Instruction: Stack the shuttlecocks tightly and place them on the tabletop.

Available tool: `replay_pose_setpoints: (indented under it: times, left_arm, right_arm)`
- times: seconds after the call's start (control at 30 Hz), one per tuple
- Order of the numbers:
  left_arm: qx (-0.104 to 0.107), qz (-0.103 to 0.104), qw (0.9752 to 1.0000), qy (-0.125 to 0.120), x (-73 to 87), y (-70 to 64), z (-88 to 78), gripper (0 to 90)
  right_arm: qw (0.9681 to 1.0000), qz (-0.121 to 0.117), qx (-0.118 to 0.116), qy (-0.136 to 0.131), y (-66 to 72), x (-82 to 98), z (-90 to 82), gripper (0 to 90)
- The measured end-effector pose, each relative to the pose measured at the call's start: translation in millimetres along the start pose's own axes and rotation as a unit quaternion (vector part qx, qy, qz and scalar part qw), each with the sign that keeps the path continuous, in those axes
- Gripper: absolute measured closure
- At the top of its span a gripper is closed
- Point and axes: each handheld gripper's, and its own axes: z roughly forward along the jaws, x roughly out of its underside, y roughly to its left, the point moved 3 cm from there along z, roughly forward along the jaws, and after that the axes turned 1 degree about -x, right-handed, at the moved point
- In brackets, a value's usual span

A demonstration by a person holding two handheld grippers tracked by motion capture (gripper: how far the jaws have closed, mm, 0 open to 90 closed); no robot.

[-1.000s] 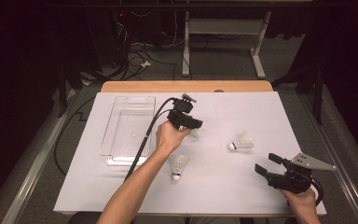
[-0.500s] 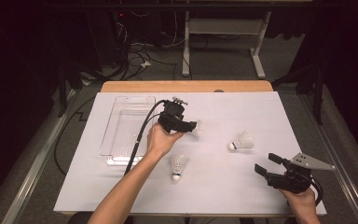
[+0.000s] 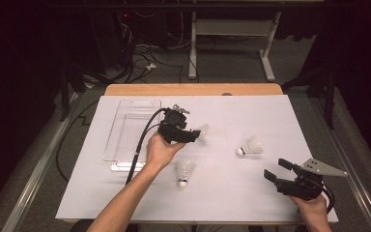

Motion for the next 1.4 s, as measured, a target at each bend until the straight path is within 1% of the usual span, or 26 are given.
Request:
replay_pose_setpoints:
  times: [0.27,0.5,0.67,0.87,0.9,1.03,1.17,1.33,1.4]
  left_arm:
    - [0.001,0.0,1.0,-0.007,14.1,-2.0,-5.2,39.3]
    - [0.008,0.005,0.9998,-0.017,25.5,-7.7,-16.3,39.3]
    - [0.018,0.004,0.9995,-0.025,33.6,-10.2,-23.2,39.3]
    - [0.016,0.021,0.9992,-0.031,43.1,-17.2,-31.7,39.3]
    - [0.016,0.021,0.9992,-0.031,43.1,-17.2,-31.7,39.3]
    - [0.016,0.024,0.9991,-0.032,53.6,-18.3,-36.8,39.3]
    - [0.023,0.022,0.999,-0.032,62.5,-18.9,-39.8,39.0]
    - [0.016,0.033,0.9987,-0.035,72.2,-20.2,-44.3,39.0]
    - [0.018,0.034,0.9986,-0.036,76.0,-20.3,-46.1,38.9]
  right_arm:
    - [1.0,0.0,0.001,0.0,0.0,0.0,0.0,22.1]
    - [1.0,-0.001,0.003,-0.001,-0.1,-0.1,-0.1,22.1]
    - [1.0,0.0,0.004,0.0,0.3,-0.1,-0.1,22.1]
    - [1.0,-0.001,0.008,-0.001,-0.3,-0.2,-0.6,22.2]
    - [1.0,-0.001,0.009,-0.003,-0.3,-0.4,-0.8,22.3]
    - [1.0,-0.001,0.009,-0.003,-0.3,-0.4,-1.2,22.3]
    - [1.0,0.0,0.01,-0.002,0.5,-0.3,-1.0,22.3]
    - [0.9998,-0.015,0.015,0.003,2.2,-0.7,0.2,22.4]
    - [0.9997,-0.016,0.016,0.004,2.8,-0.7,0.4,22.4]
